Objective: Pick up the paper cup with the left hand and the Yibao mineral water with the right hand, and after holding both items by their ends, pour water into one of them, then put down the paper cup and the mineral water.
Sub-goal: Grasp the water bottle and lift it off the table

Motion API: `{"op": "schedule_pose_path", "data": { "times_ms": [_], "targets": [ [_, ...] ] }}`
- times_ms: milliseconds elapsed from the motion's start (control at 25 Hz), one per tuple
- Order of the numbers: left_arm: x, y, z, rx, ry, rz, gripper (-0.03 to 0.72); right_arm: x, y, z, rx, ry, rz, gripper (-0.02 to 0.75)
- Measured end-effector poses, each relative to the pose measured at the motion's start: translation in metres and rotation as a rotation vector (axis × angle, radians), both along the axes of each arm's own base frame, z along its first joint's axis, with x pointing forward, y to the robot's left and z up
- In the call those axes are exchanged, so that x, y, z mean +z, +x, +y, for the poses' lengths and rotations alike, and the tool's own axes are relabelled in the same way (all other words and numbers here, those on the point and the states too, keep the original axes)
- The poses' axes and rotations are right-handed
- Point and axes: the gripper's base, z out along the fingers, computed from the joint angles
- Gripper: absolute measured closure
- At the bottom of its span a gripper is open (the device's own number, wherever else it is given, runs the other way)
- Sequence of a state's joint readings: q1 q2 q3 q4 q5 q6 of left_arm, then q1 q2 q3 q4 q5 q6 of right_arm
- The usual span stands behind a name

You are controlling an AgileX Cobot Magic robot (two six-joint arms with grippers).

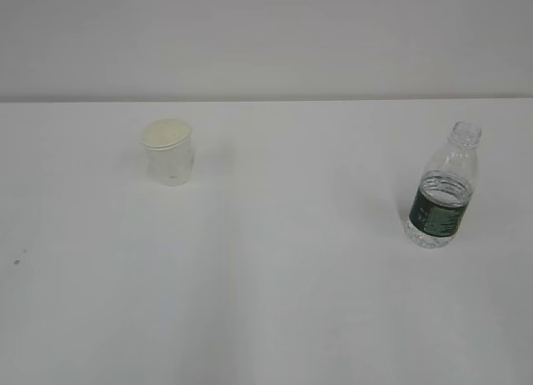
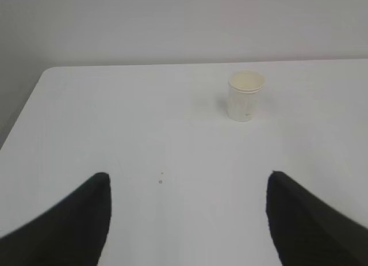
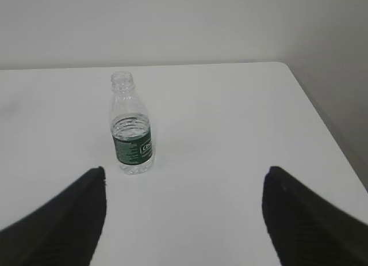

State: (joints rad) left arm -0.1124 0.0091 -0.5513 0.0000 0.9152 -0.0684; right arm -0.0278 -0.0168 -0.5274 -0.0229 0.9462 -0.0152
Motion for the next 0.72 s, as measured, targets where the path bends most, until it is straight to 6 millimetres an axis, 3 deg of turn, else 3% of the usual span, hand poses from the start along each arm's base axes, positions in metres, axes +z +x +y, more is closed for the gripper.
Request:
{"op": "schedule_pose_path", "data": {
  "times_ms": [320, 720],
  "targets": [
    [0.001, 0.003, 0.0, 0.0, 0.002, 0.017, 0.075, 0.0, 0.003, 0.0, 0.001, -0.002, 0.012, 0.073],
    [0.0, 0.034, -0.004, 0.0, 0.019, 0.168, 0.085, 0.002, 0.023, 0.001, 0.031, -0.026, 0.098, 0.086]
  ]
}}
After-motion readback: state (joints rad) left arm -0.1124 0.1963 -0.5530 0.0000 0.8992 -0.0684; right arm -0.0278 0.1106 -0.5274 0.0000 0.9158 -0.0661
